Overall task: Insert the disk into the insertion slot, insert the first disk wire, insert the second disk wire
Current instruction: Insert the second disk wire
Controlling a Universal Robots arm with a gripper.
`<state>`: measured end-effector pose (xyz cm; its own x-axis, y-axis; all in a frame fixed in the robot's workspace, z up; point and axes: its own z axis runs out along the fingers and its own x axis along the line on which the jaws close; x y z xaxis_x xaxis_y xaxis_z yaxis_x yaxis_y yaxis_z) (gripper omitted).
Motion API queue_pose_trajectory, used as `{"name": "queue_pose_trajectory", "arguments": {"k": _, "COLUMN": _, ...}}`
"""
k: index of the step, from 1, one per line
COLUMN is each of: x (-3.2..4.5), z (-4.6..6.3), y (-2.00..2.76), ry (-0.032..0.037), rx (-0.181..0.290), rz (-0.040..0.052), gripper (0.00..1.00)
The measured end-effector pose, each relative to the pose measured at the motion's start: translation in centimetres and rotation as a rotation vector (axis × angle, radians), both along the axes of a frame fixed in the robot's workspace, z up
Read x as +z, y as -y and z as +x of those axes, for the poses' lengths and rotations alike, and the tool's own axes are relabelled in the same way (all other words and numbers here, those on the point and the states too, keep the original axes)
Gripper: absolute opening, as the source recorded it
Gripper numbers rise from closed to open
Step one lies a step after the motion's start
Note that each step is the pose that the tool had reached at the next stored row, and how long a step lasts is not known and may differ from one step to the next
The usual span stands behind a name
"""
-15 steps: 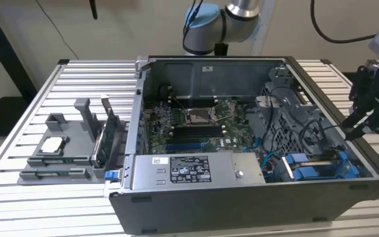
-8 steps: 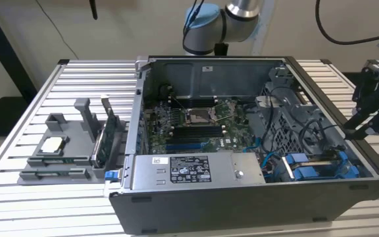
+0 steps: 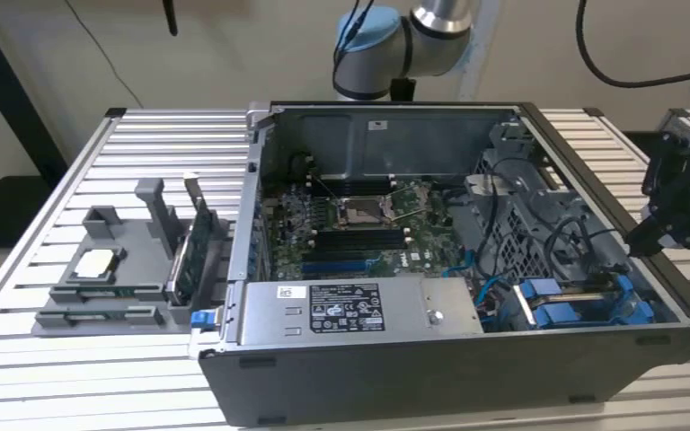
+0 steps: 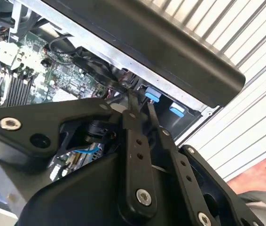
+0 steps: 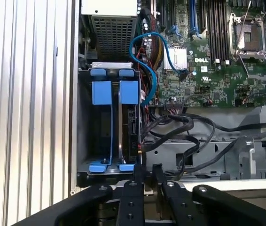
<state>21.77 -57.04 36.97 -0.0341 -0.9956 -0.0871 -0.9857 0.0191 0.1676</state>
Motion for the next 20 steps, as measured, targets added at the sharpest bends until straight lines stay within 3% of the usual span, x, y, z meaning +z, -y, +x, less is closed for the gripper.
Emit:
{"name": "queue_pose_trajectory", "arguments": {"k": 5, "x": -0.17, "z": 0.00, "y": 0.04, "ry": -0.0092, "rx": -0.002, "rz": 0.0026, "gripper": 0.21}}
{"name": "queue_pose_trajectory", "arguments": {"k": 12, "x": -0.13, "z": 0.00, "y": 0.16, "ry": -0.0138, "rx": -0.003, "rz": 0.0155, "gripper": 0.16}}
{"name": "queue_pose_trajectory", "arguments": {"k": 20, "x": 0.79, "z": -0.92, "y": 0.19, "ry": -0.0148, "rx": -0.003, "rz": 0.0305, "gripper": 0.16}}
